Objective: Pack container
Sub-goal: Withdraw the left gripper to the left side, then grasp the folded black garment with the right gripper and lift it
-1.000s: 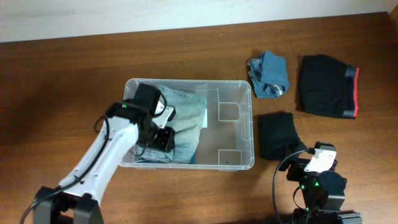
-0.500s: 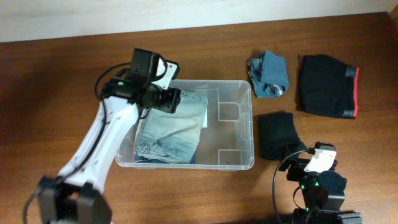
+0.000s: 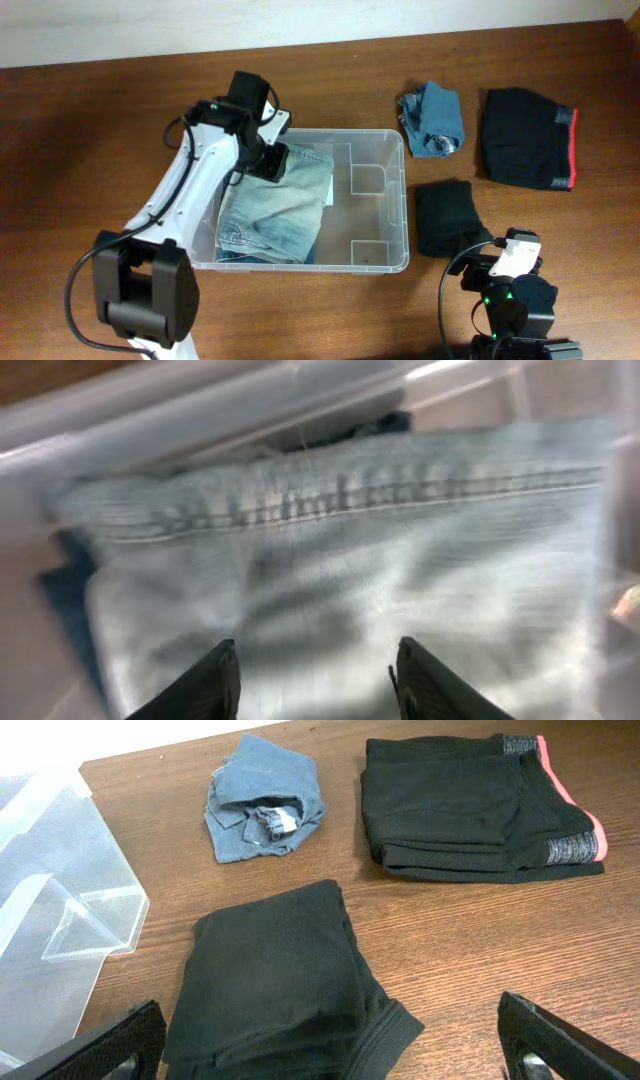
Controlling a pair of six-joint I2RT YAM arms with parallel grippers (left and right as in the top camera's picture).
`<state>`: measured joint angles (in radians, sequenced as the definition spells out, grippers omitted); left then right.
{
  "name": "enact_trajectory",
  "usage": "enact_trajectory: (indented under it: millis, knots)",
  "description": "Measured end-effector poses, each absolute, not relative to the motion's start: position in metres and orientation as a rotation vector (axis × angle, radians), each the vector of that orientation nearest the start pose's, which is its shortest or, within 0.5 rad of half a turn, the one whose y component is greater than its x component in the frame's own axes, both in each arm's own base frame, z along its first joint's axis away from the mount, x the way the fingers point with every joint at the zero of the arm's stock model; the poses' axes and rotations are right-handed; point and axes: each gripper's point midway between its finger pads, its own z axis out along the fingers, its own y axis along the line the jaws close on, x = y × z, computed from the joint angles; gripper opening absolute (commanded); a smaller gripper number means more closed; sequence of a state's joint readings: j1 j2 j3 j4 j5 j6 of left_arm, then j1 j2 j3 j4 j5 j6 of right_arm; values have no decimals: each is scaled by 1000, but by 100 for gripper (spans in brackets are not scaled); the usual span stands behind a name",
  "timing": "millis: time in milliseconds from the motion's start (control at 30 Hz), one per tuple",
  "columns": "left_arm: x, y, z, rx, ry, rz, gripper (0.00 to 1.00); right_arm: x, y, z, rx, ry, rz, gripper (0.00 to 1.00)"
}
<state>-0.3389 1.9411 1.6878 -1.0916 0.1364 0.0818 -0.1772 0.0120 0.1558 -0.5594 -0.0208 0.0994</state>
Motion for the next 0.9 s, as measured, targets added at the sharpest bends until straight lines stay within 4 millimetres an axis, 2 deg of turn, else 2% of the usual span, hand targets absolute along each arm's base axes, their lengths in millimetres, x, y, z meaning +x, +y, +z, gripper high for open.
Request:
enact_trajectory:
  millis: [67, 167, 267, 333, 400, 433, 467, 500, 600, 667, 767, 867, 900]
  knots:
    - [397, -163, 149, 624, 2819, -231, 59, 212, -34, 112, 259, 1970, -27, 99]
    - [409, -159, 217, 572, 2693, -191, 65, 212, -34, 112, 258, 1970, -28, 98]
    - [397, -136, 281, 442, 2608, -104, 66, 214, -36, 115, 256, 1953, -40, 98]
    - [383, -112, 318, 323, 2559, -61, 66, 217, -37, 123, 256, 1916, -43, 98]
    - [368, -80, 346, 181, 2521, -16, 70, 220, -31, 129, 254, 1892, 12, 98]
    - [356, -47, 364, 38, 2489, 28, 70, 220, -21, 127, 251, 1900, 87, 98]
    - [349, -30, 370, -42, 2477, 42, 100, 222, -14, 130, 248, 1889, 145, 98]
    - [344, -21, 372, -82, 2475, 50, 100, 223, -9, 134, 247, 1874, 192, 98]
    - [330, 24, 382, -281, 2439, 105, 100, 226, 9, 148, 219, 1824, 337, 98]
    - [317, 48, 389, -381, 2413, 143, 100, 226, 19, 152, 196, 1817, 408, 98]
    - [306, 56, 395, -422, 2389, 152, 100, 225, 26, 157, 193, 1851, 463, 99]
    - [302, 58, 397, -438, 2380, 153, 100, 227, 29, 178, 201, 1883, 497, 98]
    - [302, 58, 398, -438, 2379, 154, 100, 231, 29, 191, 207, 1899, 505, 98]
